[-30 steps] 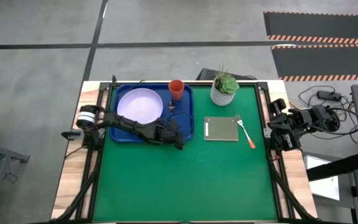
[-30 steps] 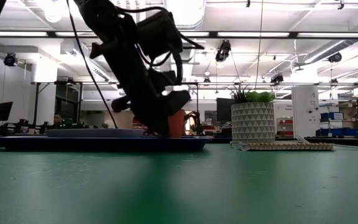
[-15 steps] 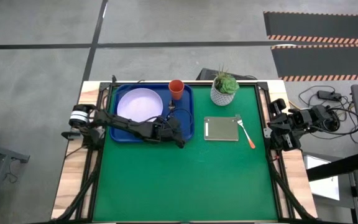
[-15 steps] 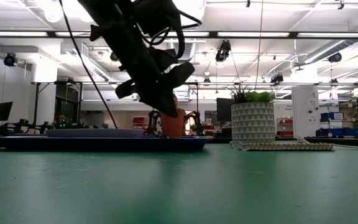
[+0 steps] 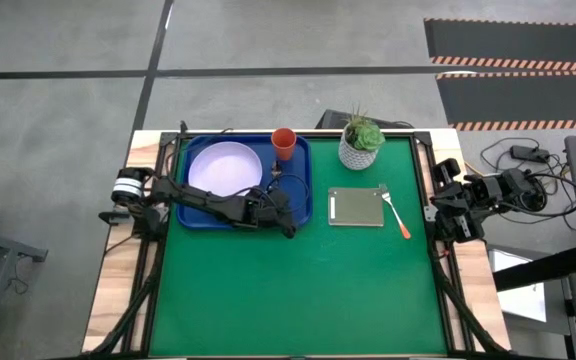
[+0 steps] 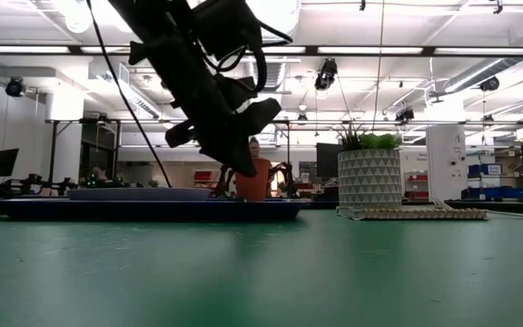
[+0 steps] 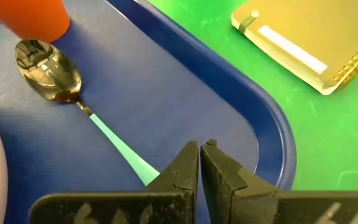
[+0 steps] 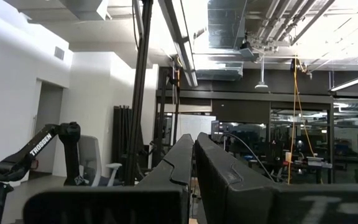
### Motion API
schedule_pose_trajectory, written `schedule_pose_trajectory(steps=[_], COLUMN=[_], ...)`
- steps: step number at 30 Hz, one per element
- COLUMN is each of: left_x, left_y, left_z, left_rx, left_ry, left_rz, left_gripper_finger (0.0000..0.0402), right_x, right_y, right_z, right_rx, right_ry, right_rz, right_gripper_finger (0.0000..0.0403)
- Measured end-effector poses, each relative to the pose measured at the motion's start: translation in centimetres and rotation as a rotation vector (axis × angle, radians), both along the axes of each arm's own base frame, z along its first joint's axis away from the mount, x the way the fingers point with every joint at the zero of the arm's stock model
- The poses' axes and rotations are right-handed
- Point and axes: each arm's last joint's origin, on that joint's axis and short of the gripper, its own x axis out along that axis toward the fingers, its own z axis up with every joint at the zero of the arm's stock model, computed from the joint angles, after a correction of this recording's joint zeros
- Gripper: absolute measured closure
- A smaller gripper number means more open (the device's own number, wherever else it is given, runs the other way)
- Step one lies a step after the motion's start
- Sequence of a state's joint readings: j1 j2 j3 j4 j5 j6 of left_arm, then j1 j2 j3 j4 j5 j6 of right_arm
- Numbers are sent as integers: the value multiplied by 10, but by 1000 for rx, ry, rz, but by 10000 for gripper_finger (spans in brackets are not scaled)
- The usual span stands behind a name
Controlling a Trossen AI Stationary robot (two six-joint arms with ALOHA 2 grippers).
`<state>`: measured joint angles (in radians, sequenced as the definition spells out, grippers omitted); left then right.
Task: Pick and place plate/cup/fork/spoon on tray
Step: Put the orange fork to the right of the blue spoon on the dark blue tray
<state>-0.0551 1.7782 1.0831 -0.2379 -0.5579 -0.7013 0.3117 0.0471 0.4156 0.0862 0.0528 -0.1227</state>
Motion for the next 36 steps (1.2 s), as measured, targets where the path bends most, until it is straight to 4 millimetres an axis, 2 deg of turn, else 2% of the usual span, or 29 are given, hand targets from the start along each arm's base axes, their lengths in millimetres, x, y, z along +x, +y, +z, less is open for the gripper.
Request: schedule_pose_trajectory(steps=[20, 27, 34, 36], left_x=[5, 7, 6, 6], left_y=[-1, -2, -2, -2], left_z=[3, 4, 4, 4], left_rx=[-2, -1, 0, 6], left_ry=[-61, -90, -87, -81], left_rz=[-4, -11, -11, -19], left_gripper_finger=[402, 402, 402, 402], right_x=[2, 19, 49, 60], right_y=[0, -4, 2, 4], right_z=[-2, -1, -5, -12], right_rx=[34, 152, 192, 190], right_ry=[33, 301, 652, 773], right_rz=[-1, -277, -438, -527], right_gripper_finger=[394, 394, 394, 394])
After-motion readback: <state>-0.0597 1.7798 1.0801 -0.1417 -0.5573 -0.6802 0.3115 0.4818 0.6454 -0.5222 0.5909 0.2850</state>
